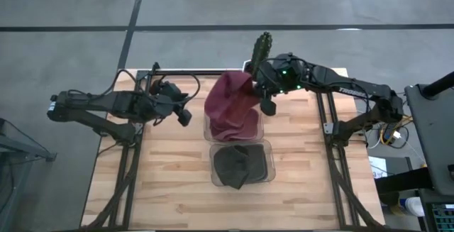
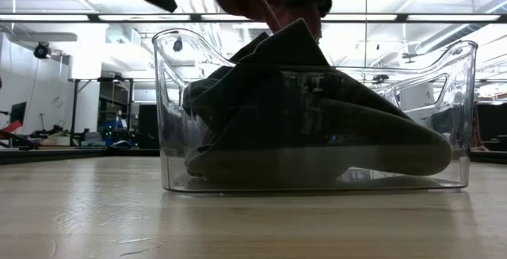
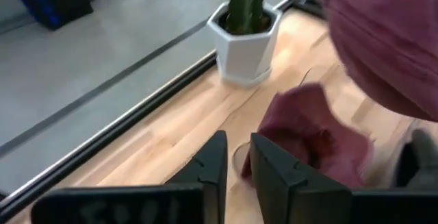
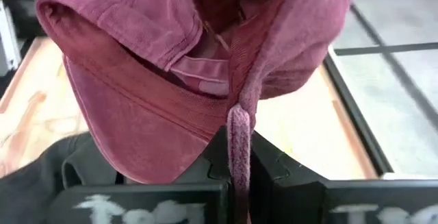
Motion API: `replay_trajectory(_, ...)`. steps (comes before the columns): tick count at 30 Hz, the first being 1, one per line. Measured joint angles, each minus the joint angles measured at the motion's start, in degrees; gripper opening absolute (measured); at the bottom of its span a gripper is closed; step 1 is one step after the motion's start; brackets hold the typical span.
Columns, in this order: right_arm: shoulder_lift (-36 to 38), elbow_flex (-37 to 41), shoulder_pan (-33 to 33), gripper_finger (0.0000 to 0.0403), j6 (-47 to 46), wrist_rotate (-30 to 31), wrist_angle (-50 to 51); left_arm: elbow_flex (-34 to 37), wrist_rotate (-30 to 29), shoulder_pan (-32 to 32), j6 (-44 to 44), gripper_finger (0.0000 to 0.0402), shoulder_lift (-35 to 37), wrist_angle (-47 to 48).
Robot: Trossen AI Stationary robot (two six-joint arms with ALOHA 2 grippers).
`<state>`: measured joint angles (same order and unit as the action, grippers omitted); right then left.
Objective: Pick & Place hat
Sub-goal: Put the dark red cap into the top transparent bin
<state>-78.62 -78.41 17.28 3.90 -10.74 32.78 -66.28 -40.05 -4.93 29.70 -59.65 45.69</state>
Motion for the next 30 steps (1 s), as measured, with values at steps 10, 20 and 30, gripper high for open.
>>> replay_trajectory(10, -6.7, 0.0, 0.4, 0.0009, 5.4, -7.5, 4.1, 2.2, -1.9, 0.0, 4.7, 0.0058, -0.1, 5.9)
replay_trajectory(20, -16.7, -16.4, 2.8, 0.0008, 15.6, -7.9, 26.1, 8.8, -4.6, 0.0, 12.1, 0.0058, 0.0, 5.5)
replay_trajectory(30, -32.0, -34.8, 3.0, 0.0008, 25.5, -7.9, 44.3, 9.3, -5.6, 0.0, 7.6, 0.0058, 0.0, 5.4)
